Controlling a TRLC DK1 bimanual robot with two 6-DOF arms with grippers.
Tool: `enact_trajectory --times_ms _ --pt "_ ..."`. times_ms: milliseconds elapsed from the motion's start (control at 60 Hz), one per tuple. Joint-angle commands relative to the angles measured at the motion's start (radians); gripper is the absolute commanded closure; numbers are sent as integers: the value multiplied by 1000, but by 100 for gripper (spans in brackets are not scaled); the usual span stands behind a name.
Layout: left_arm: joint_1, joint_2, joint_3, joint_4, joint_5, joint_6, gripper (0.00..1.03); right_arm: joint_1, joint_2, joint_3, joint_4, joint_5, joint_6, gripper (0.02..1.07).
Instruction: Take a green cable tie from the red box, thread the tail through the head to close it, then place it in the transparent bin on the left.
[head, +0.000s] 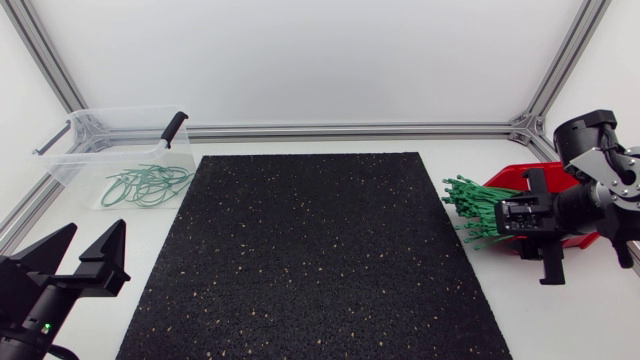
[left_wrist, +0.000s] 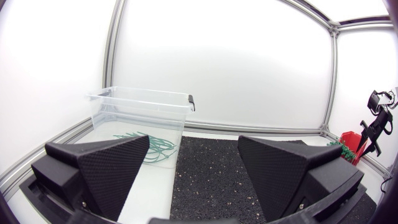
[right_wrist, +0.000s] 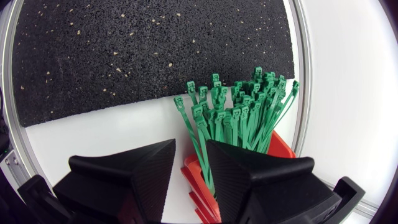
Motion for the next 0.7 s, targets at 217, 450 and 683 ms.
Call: enact_trajectory --times_ms 217,450,683 --pt "1 -7 -39 -25 -3 19 4 19 70 2 38 0 9 65" --pt "-2 -6 -39 -25 -3 19 4 17 112 -15 69 7 9 65" --pt "-3 -6 -39 -25 -3 19 4 11 132 -29 75 10 3 65"
